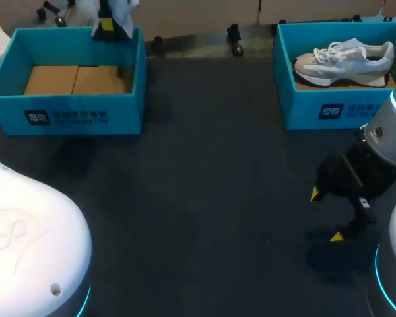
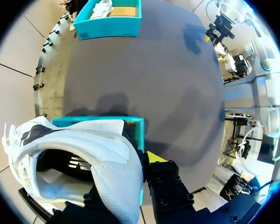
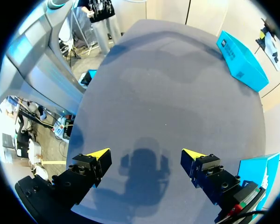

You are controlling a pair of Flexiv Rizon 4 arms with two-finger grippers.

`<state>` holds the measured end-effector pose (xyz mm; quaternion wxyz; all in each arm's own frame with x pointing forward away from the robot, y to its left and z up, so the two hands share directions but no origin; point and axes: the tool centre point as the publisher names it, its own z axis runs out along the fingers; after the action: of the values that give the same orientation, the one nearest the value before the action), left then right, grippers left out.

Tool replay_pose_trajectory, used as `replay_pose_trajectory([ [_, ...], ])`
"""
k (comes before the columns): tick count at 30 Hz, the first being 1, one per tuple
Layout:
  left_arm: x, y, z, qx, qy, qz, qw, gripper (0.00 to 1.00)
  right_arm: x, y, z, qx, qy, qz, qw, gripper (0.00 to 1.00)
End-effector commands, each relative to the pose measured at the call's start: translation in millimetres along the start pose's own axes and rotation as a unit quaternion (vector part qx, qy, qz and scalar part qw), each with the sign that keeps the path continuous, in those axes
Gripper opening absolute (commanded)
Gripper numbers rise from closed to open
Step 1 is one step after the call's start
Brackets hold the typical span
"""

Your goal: Take the shoe out of the shoebox, open the shoe tongue, remove and reinsert the insole, then place the shoe into the shoebox

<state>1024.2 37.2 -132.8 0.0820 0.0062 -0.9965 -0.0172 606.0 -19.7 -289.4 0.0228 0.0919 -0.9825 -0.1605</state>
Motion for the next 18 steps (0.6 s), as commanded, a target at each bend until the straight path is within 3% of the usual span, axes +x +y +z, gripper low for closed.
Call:
replay_pose_trajectory([
  [1,-27.2,28,-6,0.009,0.029,-0.001,1.0,0.0,1.3,-0.7,1,0.0,-0.002,-0.001,1.0,1.0],
  [8,-46.0,75,2,0.001,0.029,0.019,0.999,0.0,1.3,-0.7,1,0.0,-0.002,-0.001,1.0,1.0],
  [18,-37.1,128,23,0.002,0.014,0.099,0.995,0.0,1.3,-0.7,1,0.0,-0.002,-0.001,1.0,1.0],
])
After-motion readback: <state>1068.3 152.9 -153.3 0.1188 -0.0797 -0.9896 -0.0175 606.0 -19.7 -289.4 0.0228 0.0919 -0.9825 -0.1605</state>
